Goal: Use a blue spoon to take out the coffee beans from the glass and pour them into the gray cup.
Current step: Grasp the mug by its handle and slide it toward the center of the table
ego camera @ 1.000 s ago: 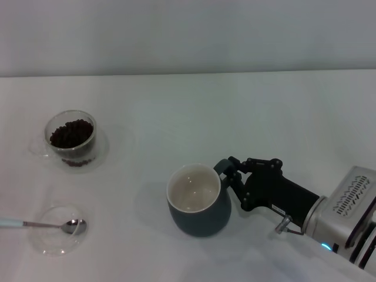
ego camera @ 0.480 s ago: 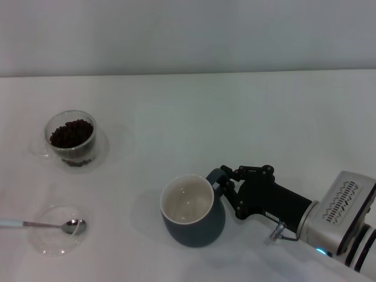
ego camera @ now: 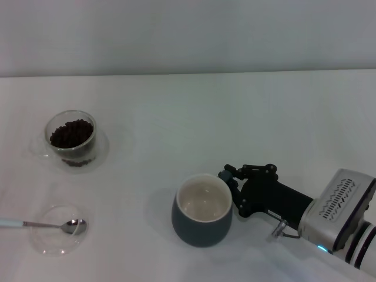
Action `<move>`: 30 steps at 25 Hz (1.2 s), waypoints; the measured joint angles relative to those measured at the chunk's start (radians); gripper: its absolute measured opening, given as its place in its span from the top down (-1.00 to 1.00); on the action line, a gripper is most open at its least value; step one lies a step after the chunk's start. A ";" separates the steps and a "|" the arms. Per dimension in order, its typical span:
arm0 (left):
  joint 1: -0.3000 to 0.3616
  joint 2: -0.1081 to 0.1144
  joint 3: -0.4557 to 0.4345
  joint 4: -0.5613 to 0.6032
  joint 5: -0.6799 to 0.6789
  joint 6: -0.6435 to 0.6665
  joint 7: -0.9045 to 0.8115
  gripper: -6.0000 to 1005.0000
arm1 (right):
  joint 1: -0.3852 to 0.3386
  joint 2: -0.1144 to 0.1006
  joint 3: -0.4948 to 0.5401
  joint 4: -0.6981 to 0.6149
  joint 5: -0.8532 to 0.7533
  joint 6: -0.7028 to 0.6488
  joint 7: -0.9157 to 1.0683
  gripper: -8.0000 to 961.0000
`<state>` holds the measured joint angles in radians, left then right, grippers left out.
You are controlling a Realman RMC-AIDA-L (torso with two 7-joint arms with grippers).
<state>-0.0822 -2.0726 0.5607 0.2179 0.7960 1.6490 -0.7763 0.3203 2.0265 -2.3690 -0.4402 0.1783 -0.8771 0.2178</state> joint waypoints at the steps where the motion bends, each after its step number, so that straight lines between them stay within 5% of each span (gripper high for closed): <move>1: -0.001 0.000 -0.001 0.000 0.000 0.000 0.000 -0.74 | 0.000 0.000 0.000 0.000 0.000 0.005 -0.001 0.73; 24: -0.002 0.002 -0.004 0.009 0.000 -0.003 0.004 -0.74 | -0.037 -0.012 0.002 0.018 -0.001 -0.042 0.050 0.44; 30: 0.000 0.002 -0.004 0.009 0.000 -0.003 0.012 -0.74 | -0.046 -0.014 0.002 0.071 -0.001 -0.112 0.093 0.02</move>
<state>-0.0819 -2.0708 0.5569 0.2271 0.7956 1.6457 -0.7643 0.2744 2.0122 -2.3668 -0.3688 0.1777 -0.9895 0.3109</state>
